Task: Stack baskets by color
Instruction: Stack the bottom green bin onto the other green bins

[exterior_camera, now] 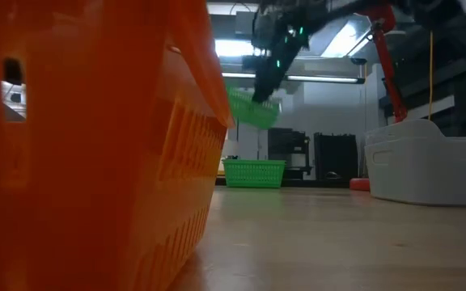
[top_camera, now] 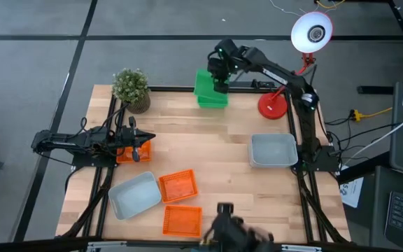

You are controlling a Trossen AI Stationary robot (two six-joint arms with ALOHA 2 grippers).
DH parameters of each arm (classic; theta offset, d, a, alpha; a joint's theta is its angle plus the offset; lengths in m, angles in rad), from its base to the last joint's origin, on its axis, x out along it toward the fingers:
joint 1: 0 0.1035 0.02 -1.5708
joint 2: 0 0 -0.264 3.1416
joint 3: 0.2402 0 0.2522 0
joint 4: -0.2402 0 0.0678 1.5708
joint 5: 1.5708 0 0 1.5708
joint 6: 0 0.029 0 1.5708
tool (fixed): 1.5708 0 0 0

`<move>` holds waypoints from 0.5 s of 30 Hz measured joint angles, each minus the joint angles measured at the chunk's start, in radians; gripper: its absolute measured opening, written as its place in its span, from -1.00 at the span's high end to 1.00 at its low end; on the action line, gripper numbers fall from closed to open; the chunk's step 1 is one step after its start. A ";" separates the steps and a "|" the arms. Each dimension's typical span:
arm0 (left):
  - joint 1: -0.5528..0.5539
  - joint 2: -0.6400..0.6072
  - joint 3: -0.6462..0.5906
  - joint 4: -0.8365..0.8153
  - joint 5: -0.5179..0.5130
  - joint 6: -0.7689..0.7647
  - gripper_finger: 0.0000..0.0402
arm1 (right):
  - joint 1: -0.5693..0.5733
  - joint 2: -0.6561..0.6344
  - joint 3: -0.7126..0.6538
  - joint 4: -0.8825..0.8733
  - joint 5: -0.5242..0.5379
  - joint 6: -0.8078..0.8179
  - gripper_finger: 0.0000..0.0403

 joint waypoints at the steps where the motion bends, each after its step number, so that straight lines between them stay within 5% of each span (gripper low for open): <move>1: 0.000 0.000 0.000 0.000 0.000 0.000 1.00 | -0.019 0.022 0.000 0.000 -0.012 -0.025 1.00; 15: 0.000 0.000 0.000 0.000 0.000 0.000 1.00 | -0.100 0.100 -0.002 -0.008 -0.122 -0.133 1.00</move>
